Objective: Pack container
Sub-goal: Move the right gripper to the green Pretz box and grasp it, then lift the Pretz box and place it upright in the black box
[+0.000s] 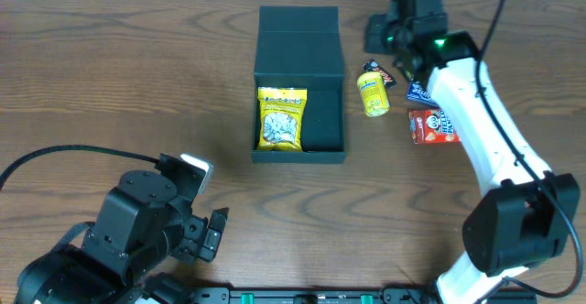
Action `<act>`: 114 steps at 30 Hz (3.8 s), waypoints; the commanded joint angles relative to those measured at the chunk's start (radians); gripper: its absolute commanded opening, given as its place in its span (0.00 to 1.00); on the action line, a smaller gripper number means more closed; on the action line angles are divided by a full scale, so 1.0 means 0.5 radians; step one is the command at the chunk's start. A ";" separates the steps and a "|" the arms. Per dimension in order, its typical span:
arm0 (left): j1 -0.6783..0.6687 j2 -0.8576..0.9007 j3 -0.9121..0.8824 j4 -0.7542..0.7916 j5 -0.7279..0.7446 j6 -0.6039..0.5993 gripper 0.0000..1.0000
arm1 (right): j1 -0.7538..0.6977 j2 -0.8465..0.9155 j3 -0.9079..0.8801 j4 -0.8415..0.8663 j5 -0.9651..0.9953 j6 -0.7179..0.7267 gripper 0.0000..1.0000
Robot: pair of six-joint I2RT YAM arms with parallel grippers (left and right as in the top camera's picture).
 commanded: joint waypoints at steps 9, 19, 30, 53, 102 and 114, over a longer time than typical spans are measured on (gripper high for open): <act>0.003 -0.001 0.008 -0.002 0.006 -0.014 0.95 | -0.365 0.138 0.000 0.089 0.188 -0.514 0.99; 0.003 -0.001 0.008 -0.002 0.006 -0.015 0.95 | -0.542 0.546 0.000 0.222 -0.031 -0.566 0.99; 0.003 -0.001 0.008 -0.002 0.006 -0.014 0.95 | -0.543 0.814 0.000 0.379 -0.117 -0.597 0.99; 0.003 -0.001 0.008 -0.002 0.006 -0.014 0.95 | -0.536 0.911 0.182 0.227 -0.076 -0.528 0.73; 0.003 -0.001 0.008 -0.002 0.006 -0.014 0.95 | 0.755 0.911 1.019 -1.804 0.256 0.962 0.64; 0.003 -0.001 0.008 -0.002 0.006 -0.015 0.95 | 0.755 0.911 0.821 -1.698 0.318 0.937 0.99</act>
